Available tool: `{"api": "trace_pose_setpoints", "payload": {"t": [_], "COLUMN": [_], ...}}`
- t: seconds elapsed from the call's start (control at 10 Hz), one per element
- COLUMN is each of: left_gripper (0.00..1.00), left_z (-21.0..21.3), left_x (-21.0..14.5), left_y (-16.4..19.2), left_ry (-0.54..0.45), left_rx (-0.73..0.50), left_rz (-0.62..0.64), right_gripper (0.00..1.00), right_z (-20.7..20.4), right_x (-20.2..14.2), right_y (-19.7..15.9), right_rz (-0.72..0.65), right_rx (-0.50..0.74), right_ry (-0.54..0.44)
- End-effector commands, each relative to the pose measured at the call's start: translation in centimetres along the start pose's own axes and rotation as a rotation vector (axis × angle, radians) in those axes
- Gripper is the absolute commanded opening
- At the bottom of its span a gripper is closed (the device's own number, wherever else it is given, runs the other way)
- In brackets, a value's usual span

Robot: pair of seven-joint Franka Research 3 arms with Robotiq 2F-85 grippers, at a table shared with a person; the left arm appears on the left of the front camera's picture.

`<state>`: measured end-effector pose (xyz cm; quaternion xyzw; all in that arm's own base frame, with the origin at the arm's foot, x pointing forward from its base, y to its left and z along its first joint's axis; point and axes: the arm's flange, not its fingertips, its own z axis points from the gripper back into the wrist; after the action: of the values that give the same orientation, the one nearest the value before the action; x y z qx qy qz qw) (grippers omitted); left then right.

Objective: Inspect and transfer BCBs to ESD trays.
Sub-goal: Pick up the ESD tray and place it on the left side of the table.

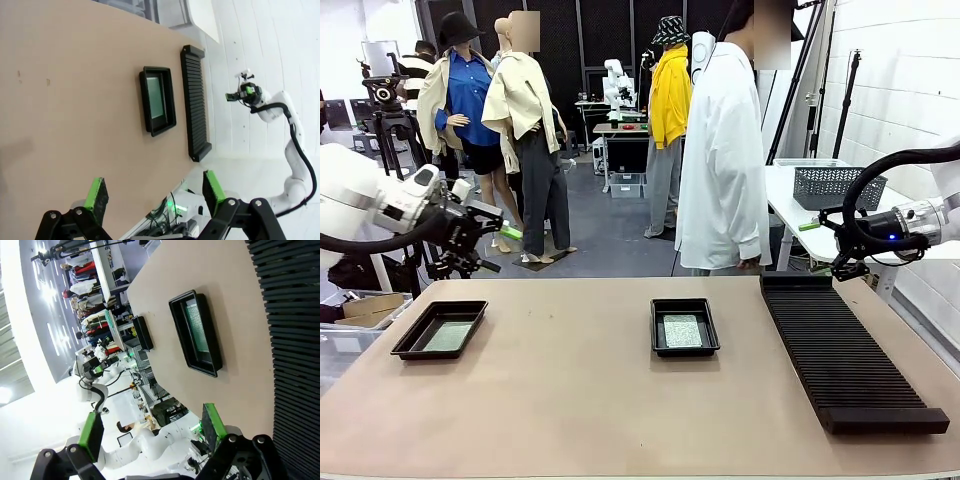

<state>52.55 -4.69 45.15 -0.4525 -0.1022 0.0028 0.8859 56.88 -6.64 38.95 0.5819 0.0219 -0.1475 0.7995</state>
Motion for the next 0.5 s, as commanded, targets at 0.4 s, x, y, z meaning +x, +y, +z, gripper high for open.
{"api": "trace_pose_setpoints", "payload": {"t": [0.4], "left_gripper": [1.00], "left_z": [-9.1], "left_x": [-0.2], "left_y": [-5.3], "left_ry": [-0.014], "left_rx": [0.106], "left_rz": [0.052], "right_gripper": [1.00], "right_z": [-0.1], "right_x": [0.1], "right_y": [0.0], "right_rz": [-0.008], "right_rx": [-0.004], "right_ry": [-0.007]}}
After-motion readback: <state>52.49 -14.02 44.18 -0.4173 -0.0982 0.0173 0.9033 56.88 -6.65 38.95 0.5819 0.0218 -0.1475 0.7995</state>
